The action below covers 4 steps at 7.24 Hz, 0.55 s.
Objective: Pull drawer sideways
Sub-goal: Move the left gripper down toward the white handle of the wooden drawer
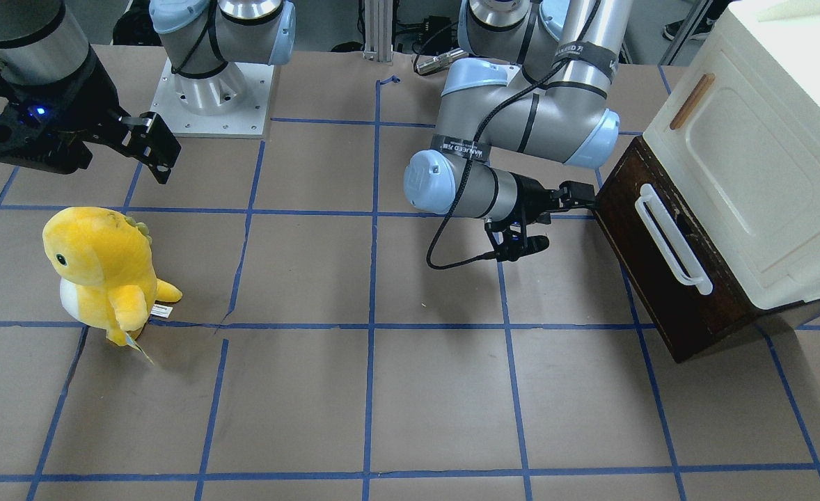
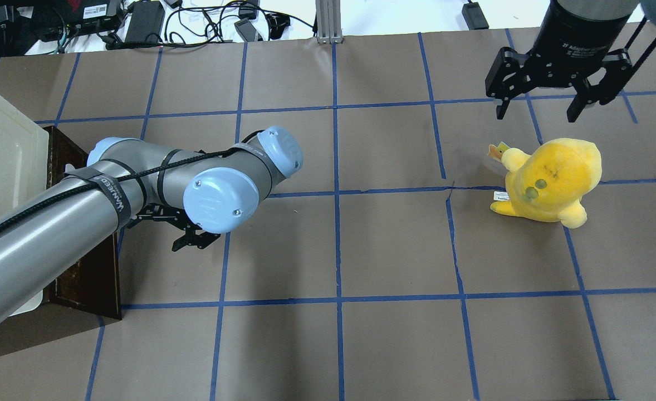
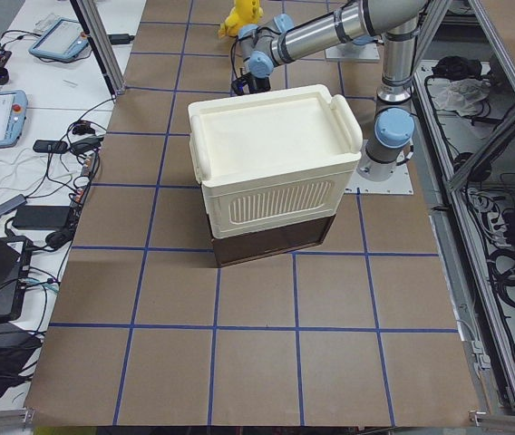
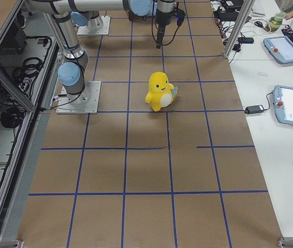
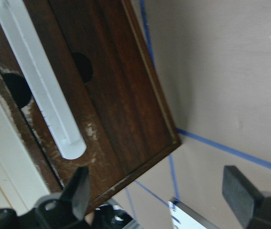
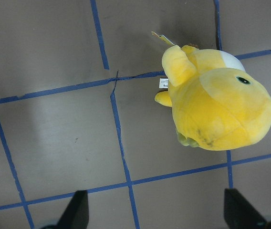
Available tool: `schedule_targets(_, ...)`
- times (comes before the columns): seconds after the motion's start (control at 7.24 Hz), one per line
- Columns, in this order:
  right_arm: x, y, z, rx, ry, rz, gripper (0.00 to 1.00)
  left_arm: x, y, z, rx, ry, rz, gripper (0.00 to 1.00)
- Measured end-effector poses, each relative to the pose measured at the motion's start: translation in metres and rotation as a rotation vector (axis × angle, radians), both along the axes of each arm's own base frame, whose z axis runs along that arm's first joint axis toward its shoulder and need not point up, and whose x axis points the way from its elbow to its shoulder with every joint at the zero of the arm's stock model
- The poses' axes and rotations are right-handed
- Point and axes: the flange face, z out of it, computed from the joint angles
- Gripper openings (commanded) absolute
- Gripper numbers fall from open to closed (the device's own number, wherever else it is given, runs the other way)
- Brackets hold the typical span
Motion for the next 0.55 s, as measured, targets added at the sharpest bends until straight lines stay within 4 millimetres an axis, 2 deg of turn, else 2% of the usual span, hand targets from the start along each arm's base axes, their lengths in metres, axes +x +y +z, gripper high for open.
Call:
schedule_targets(0.28, 0.000, 0.000, 0.000, 0.000, 0.000, 0.000, 1.00, 0.009, -0.002, -0.023, 0.008, -0.149, -0.086, 1.00)
schedule_targets(0.55, 0.000, 0.000, 0.000, 0.001, 0.000, 0.000, 1.00, 0.022, -0.012, -0.038, 0.001, -0.223, -0.119, 1.00)
